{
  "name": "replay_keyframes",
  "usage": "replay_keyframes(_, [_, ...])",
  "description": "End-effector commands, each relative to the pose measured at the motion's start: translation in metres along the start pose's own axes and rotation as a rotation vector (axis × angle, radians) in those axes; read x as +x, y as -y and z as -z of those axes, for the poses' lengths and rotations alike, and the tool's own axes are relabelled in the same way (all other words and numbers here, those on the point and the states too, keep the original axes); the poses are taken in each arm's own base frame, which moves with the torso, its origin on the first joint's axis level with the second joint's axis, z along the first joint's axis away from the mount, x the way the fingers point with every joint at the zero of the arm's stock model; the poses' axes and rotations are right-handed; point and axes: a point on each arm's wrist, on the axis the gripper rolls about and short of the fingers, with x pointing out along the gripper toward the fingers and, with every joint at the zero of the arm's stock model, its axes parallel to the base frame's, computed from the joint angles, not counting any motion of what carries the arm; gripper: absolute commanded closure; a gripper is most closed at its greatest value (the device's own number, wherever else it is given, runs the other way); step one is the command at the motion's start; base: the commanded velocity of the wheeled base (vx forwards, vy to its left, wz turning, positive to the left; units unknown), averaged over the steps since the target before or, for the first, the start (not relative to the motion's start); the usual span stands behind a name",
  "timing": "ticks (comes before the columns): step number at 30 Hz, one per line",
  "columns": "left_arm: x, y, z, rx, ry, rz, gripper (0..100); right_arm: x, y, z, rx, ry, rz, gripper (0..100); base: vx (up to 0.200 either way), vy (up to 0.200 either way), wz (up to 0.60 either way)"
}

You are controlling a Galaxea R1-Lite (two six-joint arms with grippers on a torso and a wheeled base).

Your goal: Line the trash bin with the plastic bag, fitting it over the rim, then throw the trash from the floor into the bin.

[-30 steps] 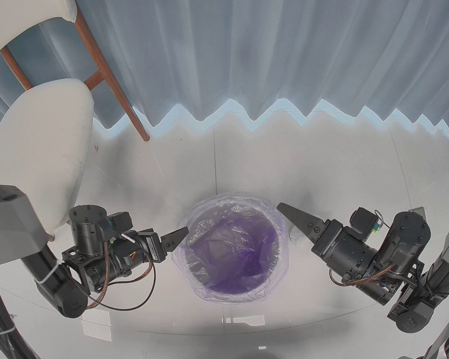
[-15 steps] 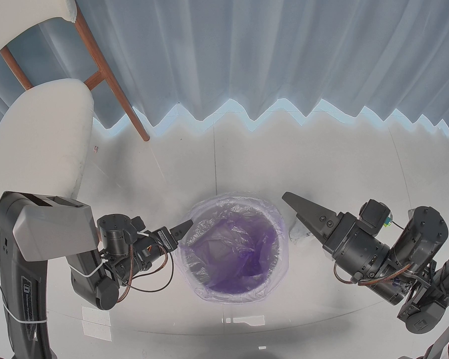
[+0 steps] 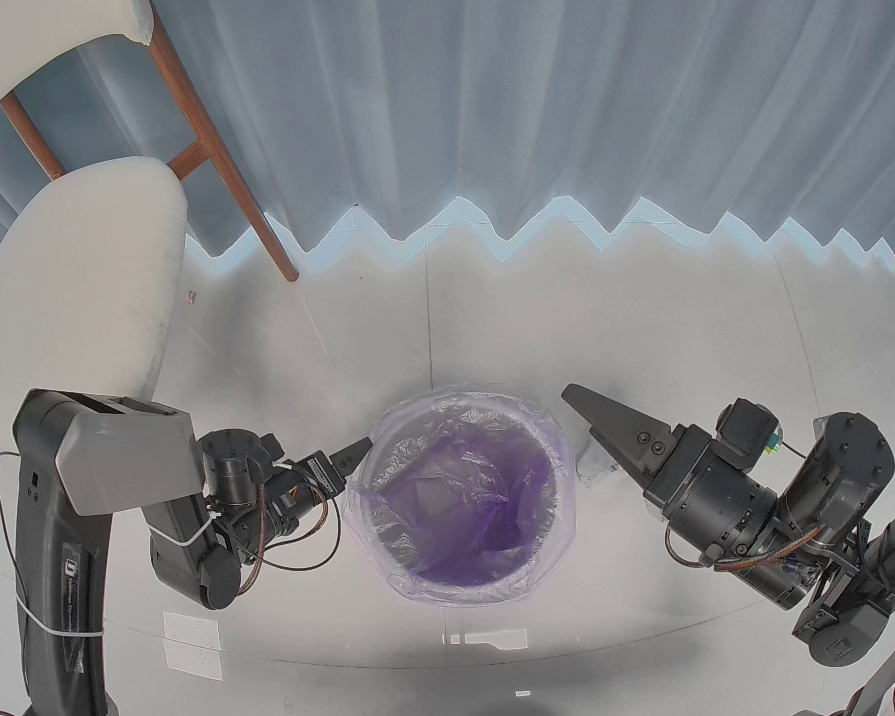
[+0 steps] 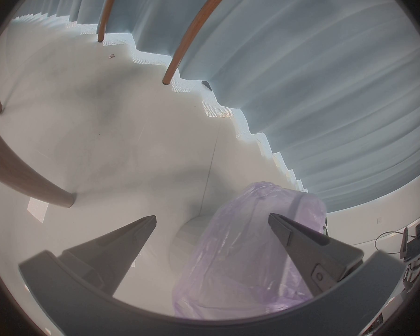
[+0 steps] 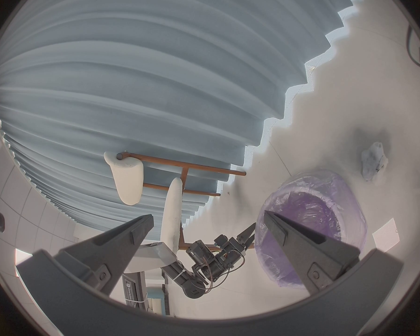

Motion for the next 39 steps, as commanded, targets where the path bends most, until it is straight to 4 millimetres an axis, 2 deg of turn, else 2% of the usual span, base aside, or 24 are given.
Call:
replay_keyframes(1, [0.002,-0.006,0.006,-0.003,-0.014,-0.013,0,0.0,-0.001,0.0,0.0,0.006,-0.01,0,0.0,0.0,0.0])
replay_keyframes(17, [0.007,-0.009,0.013,-0.002,-0.026,-0.023,0,-0.001,-0.003,0.007,0.004,-0.025,-0.015,0,0.0,0.0,0.0])
replay_keyframes(18, [0.007,-0.01,0.014,-0.003,-0.028,-0.027,100,-0.001,-0.002,0.008,0.004,-0.026,-0.014,0,0.0,0.0,0.0])
replay_keyframes(30, [0.015,-0.019,0.019,-0.003,-0.031,-0.038,100,-0.001,-0.002,0.008,0.006,-0.027,-0.012,0,0.0,0.0,0.0])
replay_keyframes(39, [0.027,-0.037,0.034,-0.005,-0.048,-0.067,100,-0.001,-0.002,0.008,0.006,-0.028,-0.011,0,0.0,0.0,0.0])
